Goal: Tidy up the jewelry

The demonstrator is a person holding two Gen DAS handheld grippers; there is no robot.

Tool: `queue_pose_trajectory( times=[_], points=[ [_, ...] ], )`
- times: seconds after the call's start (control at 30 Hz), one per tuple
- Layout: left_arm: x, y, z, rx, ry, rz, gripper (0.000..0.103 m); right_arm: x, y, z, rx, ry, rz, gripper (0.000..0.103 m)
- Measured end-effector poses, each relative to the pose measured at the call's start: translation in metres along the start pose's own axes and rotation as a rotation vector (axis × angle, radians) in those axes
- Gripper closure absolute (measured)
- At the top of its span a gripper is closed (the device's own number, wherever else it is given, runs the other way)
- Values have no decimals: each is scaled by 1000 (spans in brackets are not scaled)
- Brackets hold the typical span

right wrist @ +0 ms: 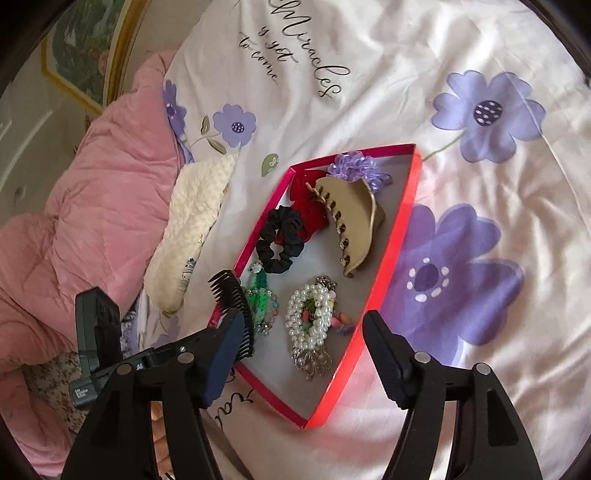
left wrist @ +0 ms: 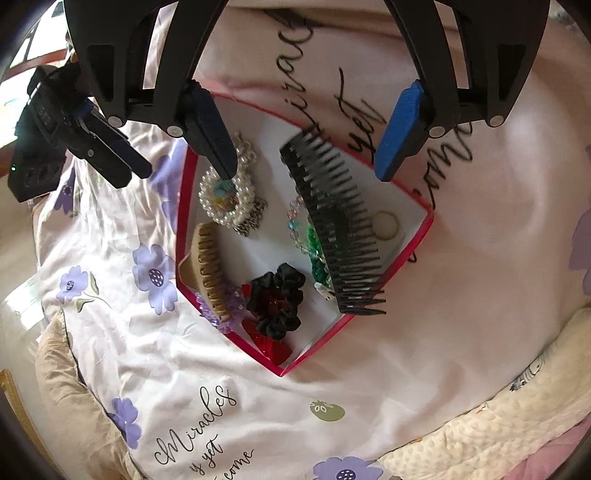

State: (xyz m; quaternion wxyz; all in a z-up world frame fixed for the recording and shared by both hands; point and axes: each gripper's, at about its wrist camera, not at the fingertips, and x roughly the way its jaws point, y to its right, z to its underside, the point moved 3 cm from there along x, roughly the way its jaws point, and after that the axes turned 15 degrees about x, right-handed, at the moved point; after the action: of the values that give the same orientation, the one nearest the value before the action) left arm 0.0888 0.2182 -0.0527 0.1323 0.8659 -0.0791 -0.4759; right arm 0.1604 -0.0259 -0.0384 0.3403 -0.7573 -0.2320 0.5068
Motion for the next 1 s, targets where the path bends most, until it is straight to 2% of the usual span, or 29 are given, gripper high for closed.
queue_pose_trajectory(
  times=[0.1, 0.2, 0.27, 0.6, 0.67, 0.83, 1.0],
  points=[
    [-12, 4, 5, 1, 20, -3, 24, -7, 4, 3, 29, 1, -20, 32],
    [-25, 7, 11, 4, 48, -38, 19, -17, 4, 7, 42, 7, -39, 25],
    [-29, 10, 16, 14, 36, -76, 19, -23, 6, 9, 50, 7, -52, 20],
    [-38, 20, 41, 28, 11, -87, 14, -47, 12, 25, 73, 25, -69, 14],
    [-38, 21, 45, 37, -2, -111, 14, -51, 12, 28, 59, 36, -54, 14],
    [-44, 25, 52, 85, -22, -166, 14, -58, 4, 35, -45, 68, 52, 13],
    [-57, 31, 47, 159, -20, -280, 11, -70, -13, 37, -159, 123, 130, 7]
  ],
)
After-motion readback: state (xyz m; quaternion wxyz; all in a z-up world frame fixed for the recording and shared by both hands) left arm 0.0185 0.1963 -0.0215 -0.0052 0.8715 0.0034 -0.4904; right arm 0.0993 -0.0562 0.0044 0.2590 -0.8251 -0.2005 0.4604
